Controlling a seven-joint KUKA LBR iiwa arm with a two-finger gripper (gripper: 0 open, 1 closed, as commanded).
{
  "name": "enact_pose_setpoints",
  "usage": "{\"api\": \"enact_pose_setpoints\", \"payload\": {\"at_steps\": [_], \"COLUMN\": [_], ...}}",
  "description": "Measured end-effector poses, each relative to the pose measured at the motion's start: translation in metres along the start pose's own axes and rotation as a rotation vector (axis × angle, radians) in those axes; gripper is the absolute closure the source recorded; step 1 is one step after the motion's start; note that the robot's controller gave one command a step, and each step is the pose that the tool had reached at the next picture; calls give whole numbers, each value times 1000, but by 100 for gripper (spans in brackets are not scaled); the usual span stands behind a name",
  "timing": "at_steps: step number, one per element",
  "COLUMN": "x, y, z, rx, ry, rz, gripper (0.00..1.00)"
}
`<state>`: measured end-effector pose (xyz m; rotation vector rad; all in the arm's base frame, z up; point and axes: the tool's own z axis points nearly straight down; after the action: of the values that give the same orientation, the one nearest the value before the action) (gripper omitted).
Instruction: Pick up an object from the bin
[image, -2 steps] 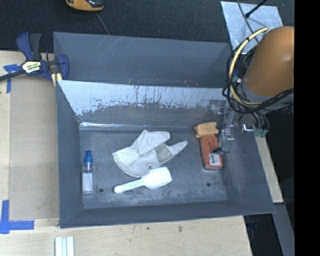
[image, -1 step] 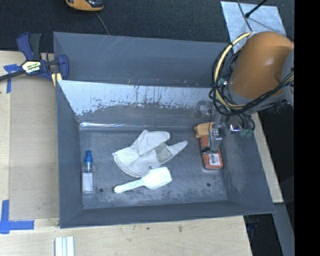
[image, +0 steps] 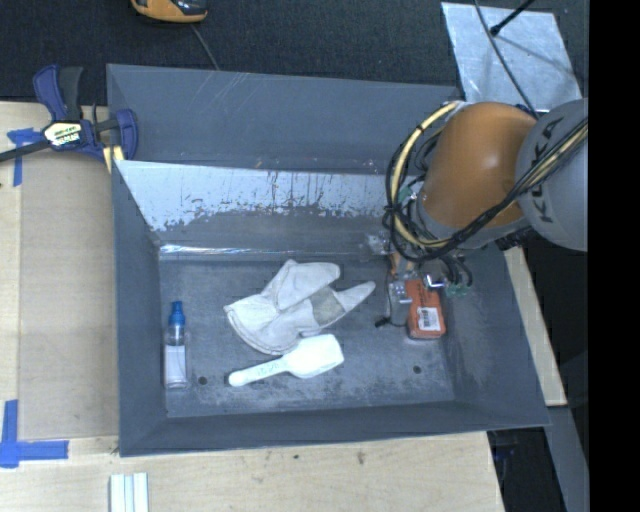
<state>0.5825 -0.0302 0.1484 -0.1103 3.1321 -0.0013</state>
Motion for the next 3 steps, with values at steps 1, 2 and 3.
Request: {"api": "enact_pose_setpoints", "payload": {"at_steps": [1, 2, 3], "x": [-19, -18, -25], "y": [43, 55, 59], "z": [21, 45, 73], "rx": [-1, -4, 0], "ry": [13, -4, -2], "rz": [-23, 27, -14], "gripper": [0, 0, 100]}}
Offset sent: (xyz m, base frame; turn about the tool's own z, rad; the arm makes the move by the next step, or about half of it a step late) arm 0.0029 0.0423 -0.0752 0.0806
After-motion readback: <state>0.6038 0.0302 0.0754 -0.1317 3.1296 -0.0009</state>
